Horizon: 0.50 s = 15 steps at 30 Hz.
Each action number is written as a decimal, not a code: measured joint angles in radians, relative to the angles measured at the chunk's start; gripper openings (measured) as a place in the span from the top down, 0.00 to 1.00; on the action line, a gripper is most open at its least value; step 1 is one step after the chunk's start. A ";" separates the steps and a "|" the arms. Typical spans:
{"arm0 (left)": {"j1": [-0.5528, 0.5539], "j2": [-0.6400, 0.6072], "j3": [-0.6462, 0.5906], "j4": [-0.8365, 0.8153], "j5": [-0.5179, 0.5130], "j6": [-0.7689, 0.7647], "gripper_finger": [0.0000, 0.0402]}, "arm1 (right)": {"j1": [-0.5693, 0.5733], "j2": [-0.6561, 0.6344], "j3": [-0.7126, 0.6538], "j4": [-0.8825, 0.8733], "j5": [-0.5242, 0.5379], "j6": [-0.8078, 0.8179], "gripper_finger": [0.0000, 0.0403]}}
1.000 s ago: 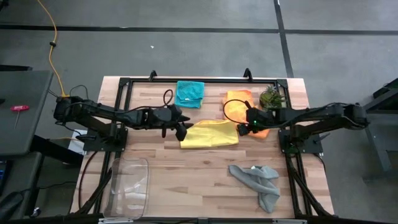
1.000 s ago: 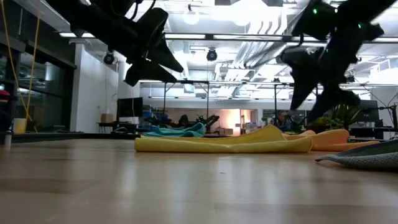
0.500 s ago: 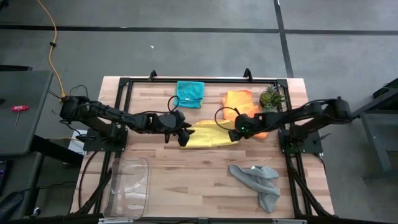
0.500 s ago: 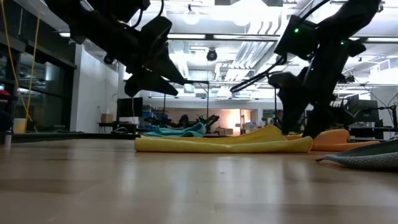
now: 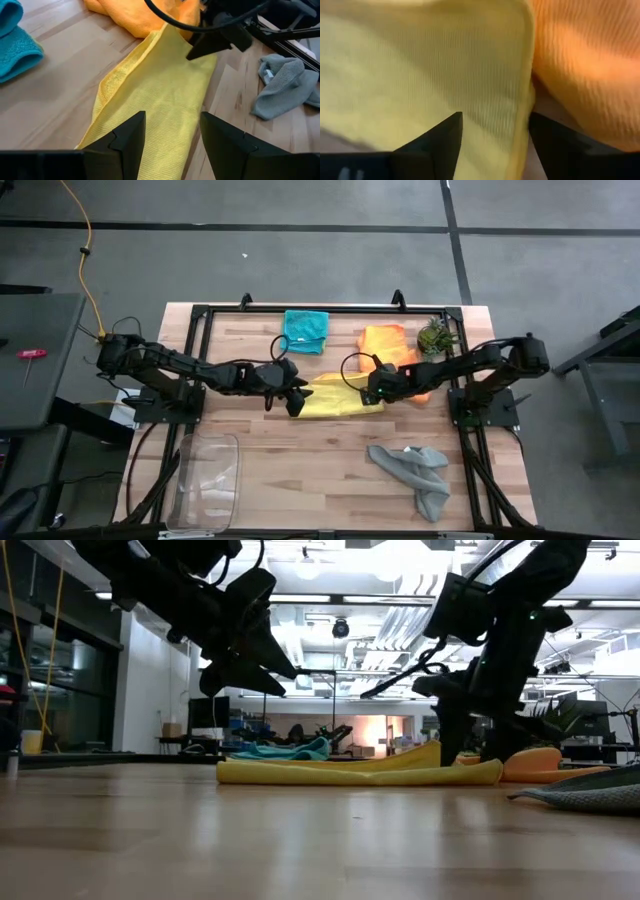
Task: Fold microfiber towels
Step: Fold the yellow microfiber towel
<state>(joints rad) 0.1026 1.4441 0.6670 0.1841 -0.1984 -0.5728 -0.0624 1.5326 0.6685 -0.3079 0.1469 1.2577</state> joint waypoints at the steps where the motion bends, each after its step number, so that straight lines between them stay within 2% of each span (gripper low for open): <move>1: 0.000 0.000 0.000 0.000 0.001 0.001 0.56 | -0.001 0.000 0.000 0.007 0.018 0.008 0.49; 7: 0.000 0.000 0.000 -0.001 0.020 0.016 0.56 | -0.001 0.036 0.001 0.035 0.054 0.027 0.69; 12: 0.000 -0.010 0.000 -0.014 0.113 0.038 0.56 | 0.046 0.022 -0.001 0.033 0.065 0.041 0.93; 15: 0.000 -0.022 0.001 -0.032 0.135 0.051 0.56 | 0.083 -0.042 -0.002 0.009 0.016 0.044 0.97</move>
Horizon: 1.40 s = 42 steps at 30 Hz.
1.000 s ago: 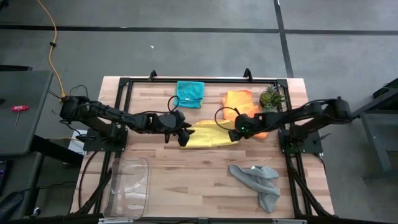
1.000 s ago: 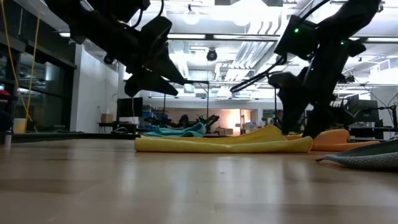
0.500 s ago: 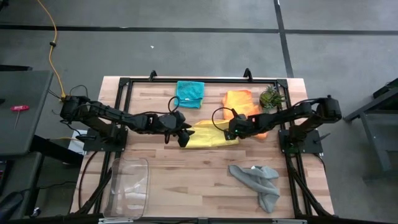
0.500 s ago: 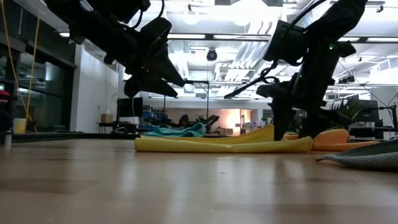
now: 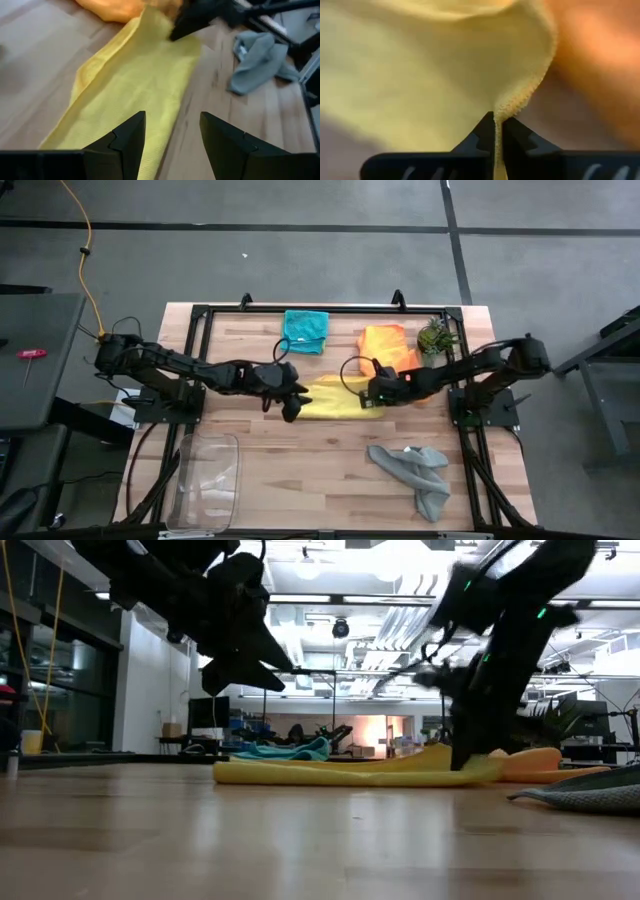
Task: Fold microfiber towels
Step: Fold the yellow microfiber towel
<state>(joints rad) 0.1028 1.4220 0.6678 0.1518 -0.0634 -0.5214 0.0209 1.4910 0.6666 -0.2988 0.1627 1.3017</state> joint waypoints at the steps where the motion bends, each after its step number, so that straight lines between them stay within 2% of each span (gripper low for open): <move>1: 0.000 -0.001 0.000 -0.007 -0.003 0.006 0.56 | 0.007 -0.025 0.000 -0.006 -0.014 0.000 0.97; 6: 0.004 0.001 0.000 -0.029 -0.051 0.039 0.56 | 0.046 -0.130 0.001 -0.024 -0.021 0.044 0.99; 10: 0.009 0.024 0.000 -0.032 -0.073 0.038 0.56 | 0.065 -0.144 0.022 -0.018 -0.025 0.063 1.00; 17: 0.004 0.096 0.000 -0.025 -0.080 0.027 0.56 | 0.056 -0.059 0.165 0.036 -0.054 -0.065 1.00; 22: -0.012 0.202 0.000 -0.008 -0.080 0.026 0.56 | 0.035 0.036 0.245 0.045 -0.091 -0.157 1.00; 30: -0.014 0.334 0.003 0.080 -0.080 -0.025 0.56 | 0.024 0.174 0.300 0.196 -0.137 -0.174 1.00; 37: -0.010 0.299 -0.002 0.089 -0.040 -0.013 0.56 | 0.023 0.255 0.315 0.320 -0.101 -0.078 1.00; 42: -0.004 0.170 0.000 -0.083 -0.025 0.076 0.56 | 0.023 0.286 0.315 0.380 -0.063 -0.017 1.00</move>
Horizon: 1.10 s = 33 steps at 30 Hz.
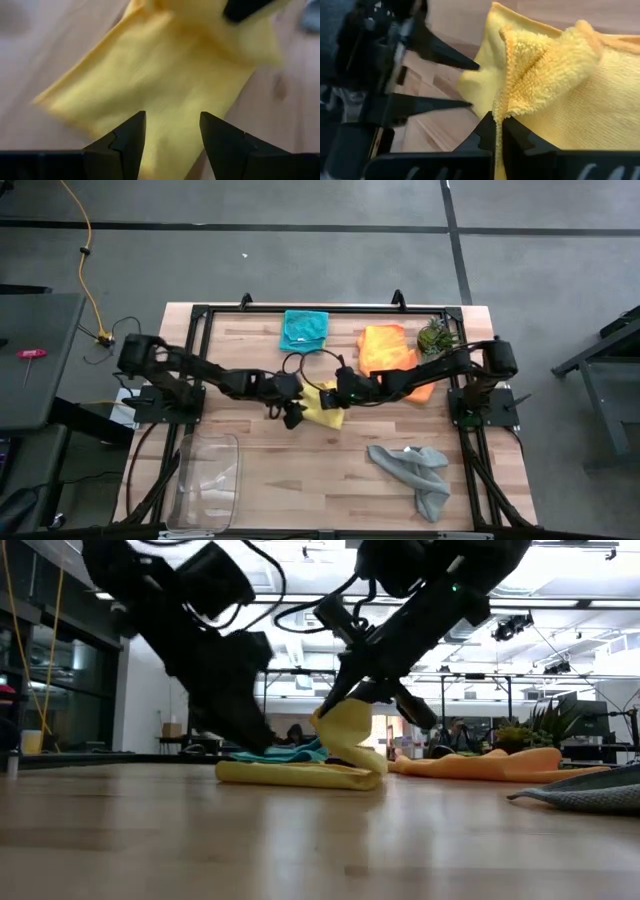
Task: Fold microfiber towels
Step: Fold the yellow microfiber towel
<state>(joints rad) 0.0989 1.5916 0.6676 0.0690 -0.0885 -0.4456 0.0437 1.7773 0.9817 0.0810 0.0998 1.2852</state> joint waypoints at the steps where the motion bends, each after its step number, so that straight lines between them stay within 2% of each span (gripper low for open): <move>1: 0.002 -0.025 -0.002 -0.043 -0.011 0.017 0.56 | 0.000 0.008 0.000 0.021 0.002 0.012 1.00; 6: 0.007 -0.123 -0.001 -0.146 -0.074 0.057 0.56 | -0.003 0.030 0.001 0.082 0.020 0.065 1.00; 9: 0.007 -0.136 -0.001 -0.167 -0.101 0.056 0.56 | -0.011 0.051 0.001 0.134 0.019 0.087 1.00; 18: 0.006 -0.134 -0.001 -0.161 -0.101 0.030 0.56 | -0.011 0.110 0.000 0.224 0.020 0.129 1.00; 21: 0.010 -0.134 -0.001 -0.159 -0.103 0.030 0.56 | -0.016 0.116 0.000 0.247 0.023 0.129 0.97; 24: 0.014 -0.134 -0.001 -0.159 -0.103 0.030 0.56 | -0.023 0.116 0.000 0.288 0.021 0.104 0.87; 29: 0.028 -0.138 -0.001 -0.172 -0.102 0.056 0.56 | -0.045 0.115 0.000 0.385 -0.023 0.039 0.63; 33: 0.054 -0.175 -0.001 -0.245 -0.104 0.087 0.56 | -0.071 0.115 0.000 0.418 -0.086 -0.003 0.45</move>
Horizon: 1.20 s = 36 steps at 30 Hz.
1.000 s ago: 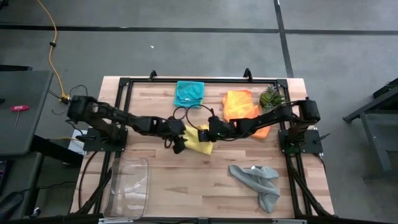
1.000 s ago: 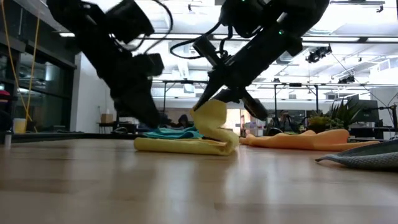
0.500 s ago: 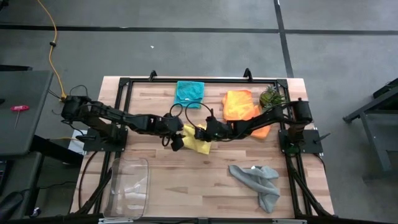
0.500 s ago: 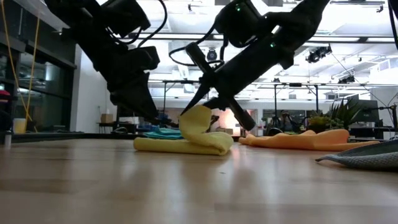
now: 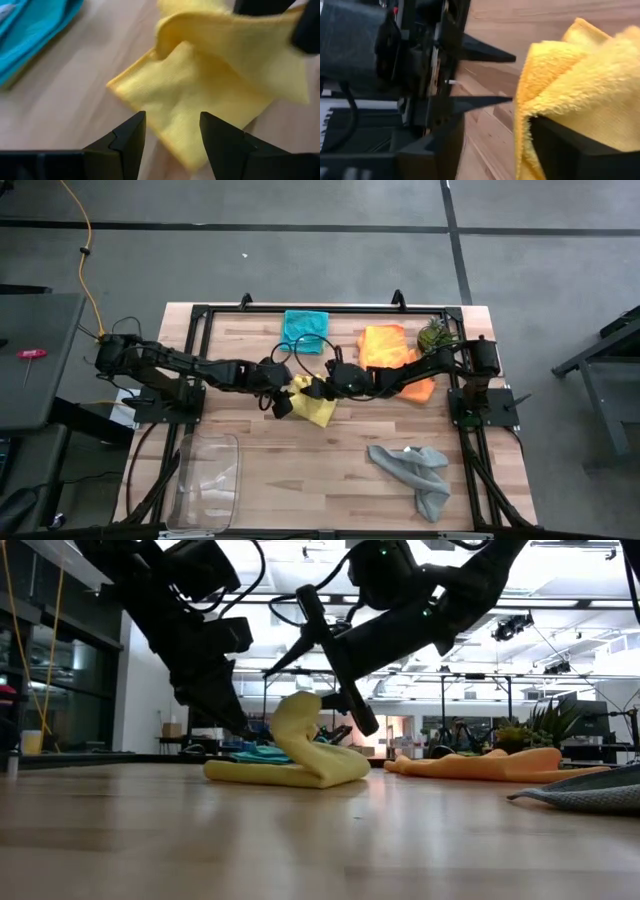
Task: Fold microfiber towels
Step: Fold the yellow microfiber towel
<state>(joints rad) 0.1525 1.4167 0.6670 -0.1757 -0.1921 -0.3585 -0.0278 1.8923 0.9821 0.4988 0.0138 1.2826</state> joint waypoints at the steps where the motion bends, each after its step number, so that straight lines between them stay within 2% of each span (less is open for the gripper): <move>1: 0.009 -0.014 0.000 -0.027 -0.002 0.006 0.56 | -0.005 0.000 0.000 0.000 -0.015 -0.003 0.42; 6: 0.052 -0.104 0.000 -0.094 -0.027 0.026 0.56 | -0.024 0.000 0.001 0.023 -0.077 -0.002 0.33; 8: 0.065 -0.138 0.000 -0.090 -0.052 0.026 0.56 | -0.037 -0.002 0.021 -0.065 -0.141 0.030 0.33; 11: 0.085 -0.177 0.000 -0.089 -0.074 0.021 0.56 | -0.042 0.000 0.066 -0.261 -0.157 0.043 0.33; 14: 0.099 -0.199 0.000 -0.087 -0.083 0.012 0.56 | -0.048 -0.001 0.122 -0.362 -0.189 -0.015 0.34; 19: 0.110 -0.208 0.000 -0.066 -0.084 -0.009 0.56 | -0.051 -0.001 0.196 -0.408 -0.120 -0.110 0.35; 22: 0.099 -0.208 0.000 -0.023 -0.072 -0.016 0.56 | -0.061 -0.013 0.220 -0.419 -0.161 -0.199 0.35; 25: 0.082 -0.208 0.000 0.025 -0.049 -0.015 0.56 | -0.059 -0.055 0.228 -0.531 -0.191 -0.327 0.35; 27: 0.068 -0.207 0.000 0.074 -0.040 -0.012 0.56 | -0.051 -0.102 0.228 -0.666 -0.156 -0.428 0.35; 31: 0.042 -0.179 0.000 0.151 -0.016 0.020 0.56 | -0.011 -0.215 0.224 -0.958 -0.005 -0.594 0.35; 33: 0.036 -0.161 0.000 0.163 -0.014 0.022 0.56 | 0.010 -0.294 0.182 -1.043 0.036 -0.627 0.35; 36: 0.030 -0.119 -0.001 0.201 0.040 0.022 0.56 | 0.036 -0.436 0.047 -1.050 0.041 -0.576 0.37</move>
<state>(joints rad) 0.1822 1.2975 0.6665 0.0249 -0.1519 -0.3363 0.0086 1.4567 1.0288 -0.5511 0.0546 0.7069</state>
